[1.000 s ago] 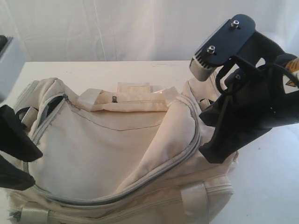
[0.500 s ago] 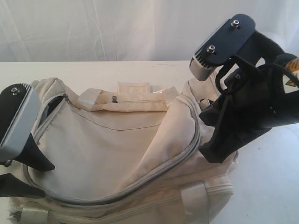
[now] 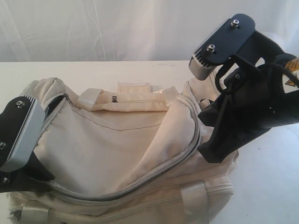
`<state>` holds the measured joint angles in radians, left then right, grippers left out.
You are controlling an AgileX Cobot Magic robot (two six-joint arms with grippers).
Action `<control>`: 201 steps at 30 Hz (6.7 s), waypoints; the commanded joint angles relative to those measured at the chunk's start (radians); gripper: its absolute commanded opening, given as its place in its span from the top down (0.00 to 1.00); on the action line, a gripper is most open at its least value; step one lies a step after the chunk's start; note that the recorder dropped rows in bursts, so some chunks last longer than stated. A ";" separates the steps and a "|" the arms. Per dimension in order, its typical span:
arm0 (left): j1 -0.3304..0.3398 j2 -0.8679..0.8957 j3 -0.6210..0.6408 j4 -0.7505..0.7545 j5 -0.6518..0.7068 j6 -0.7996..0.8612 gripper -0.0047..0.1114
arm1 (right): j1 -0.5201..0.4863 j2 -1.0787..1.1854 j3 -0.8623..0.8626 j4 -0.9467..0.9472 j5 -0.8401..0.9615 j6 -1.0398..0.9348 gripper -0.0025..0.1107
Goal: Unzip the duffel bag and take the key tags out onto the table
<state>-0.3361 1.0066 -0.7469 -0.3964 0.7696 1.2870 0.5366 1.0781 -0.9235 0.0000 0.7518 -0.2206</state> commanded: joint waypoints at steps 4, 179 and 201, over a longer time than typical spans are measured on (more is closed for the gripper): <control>-0.005 -0.002 0.006 -0.014 -0.034 0.010 0.96 | -0.008 -0.001 0.005 0.000 -0.008 0.000 0.98; -0.045 -0.190 -0.102 0.358 0.069 -1.061 0.96 | -0.008 0.126 -0.352 0.089 0.279 0.139 0.98; -0.047 -0.215 0.092 0.312 -0.225 -1.220 0.96 | 0.003 0.657 -0.564 0.182 0.341 0.086 0.98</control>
<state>-0.3851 0.7981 -0.6521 -0.0574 0.5414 0.0809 0.5390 1.7108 -1.4820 0.1806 1.1062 -0.1191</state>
